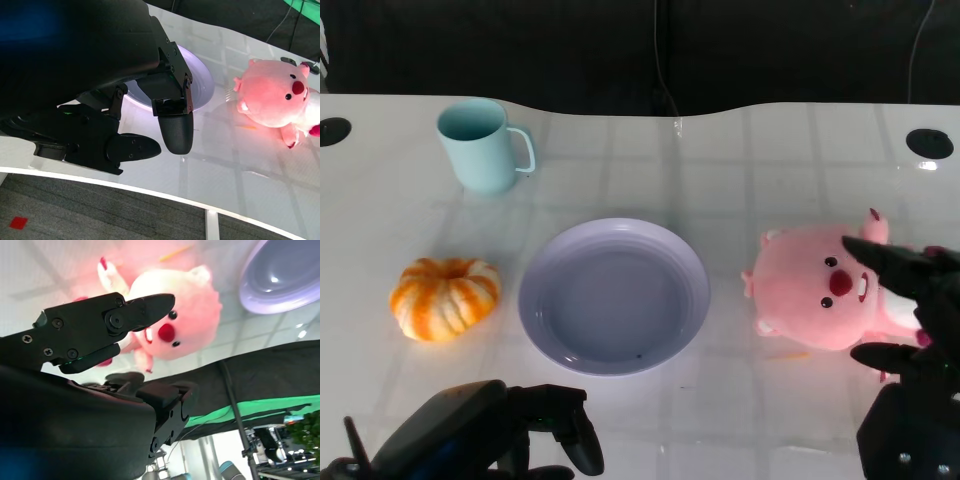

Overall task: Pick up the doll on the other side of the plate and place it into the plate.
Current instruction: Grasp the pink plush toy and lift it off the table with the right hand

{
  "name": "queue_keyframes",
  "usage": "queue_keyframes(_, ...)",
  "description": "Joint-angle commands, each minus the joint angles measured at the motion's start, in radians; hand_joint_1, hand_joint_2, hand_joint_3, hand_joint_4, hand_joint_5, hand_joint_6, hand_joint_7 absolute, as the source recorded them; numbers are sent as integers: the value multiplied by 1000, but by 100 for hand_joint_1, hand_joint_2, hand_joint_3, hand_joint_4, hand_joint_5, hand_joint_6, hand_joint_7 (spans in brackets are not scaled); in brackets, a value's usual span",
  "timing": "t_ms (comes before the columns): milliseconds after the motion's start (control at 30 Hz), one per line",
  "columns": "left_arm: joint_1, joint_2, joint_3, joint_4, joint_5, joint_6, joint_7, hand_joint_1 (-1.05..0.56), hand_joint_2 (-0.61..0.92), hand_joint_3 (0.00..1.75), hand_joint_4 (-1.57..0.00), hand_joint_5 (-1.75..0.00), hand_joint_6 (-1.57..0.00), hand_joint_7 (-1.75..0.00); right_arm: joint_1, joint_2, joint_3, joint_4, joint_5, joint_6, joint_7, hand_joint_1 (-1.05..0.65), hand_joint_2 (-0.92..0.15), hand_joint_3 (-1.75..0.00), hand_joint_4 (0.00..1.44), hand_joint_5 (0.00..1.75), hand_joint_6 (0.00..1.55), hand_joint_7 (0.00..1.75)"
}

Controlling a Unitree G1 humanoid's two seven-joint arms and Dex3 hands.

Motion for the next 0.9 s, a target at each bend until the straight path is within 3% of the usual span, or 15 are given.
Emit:
queue_keyframes(33, -5, 15, 1, -8, 2, 5, -11, -14, 92, 39, -67, -160, -69, -103, -36, -26, 3, 14, -47, 48, 29, -61, -90, 0, 5, 30, 19, 0)
queue_keyframes(367, 0, 9, 0, -13, -1, 12, -10, -14, 92, 38, -68, -161, -70, -102, -131, -30, 62, 130, -142, 152, 74, -63, -89, 0, 0, 27, 15, 1)
queue_keyframes(700, 22, 10, -5, -28, 9, -2, -2, -12, 92, 36, -69, -160, -72, -99, -234, -26, 120, 334, -184, 182, 34, -67, -91, -1, 0, 34, 16, 1)
queue_keyframes(900, 39, 4, -8, -45, 10, 10, -4, -12, 92, 36, -69, -159, -72, -99, -285, -23, 142, 475, -143, 163, 15, -65, -90, 0, 1, 36, 20, 2)
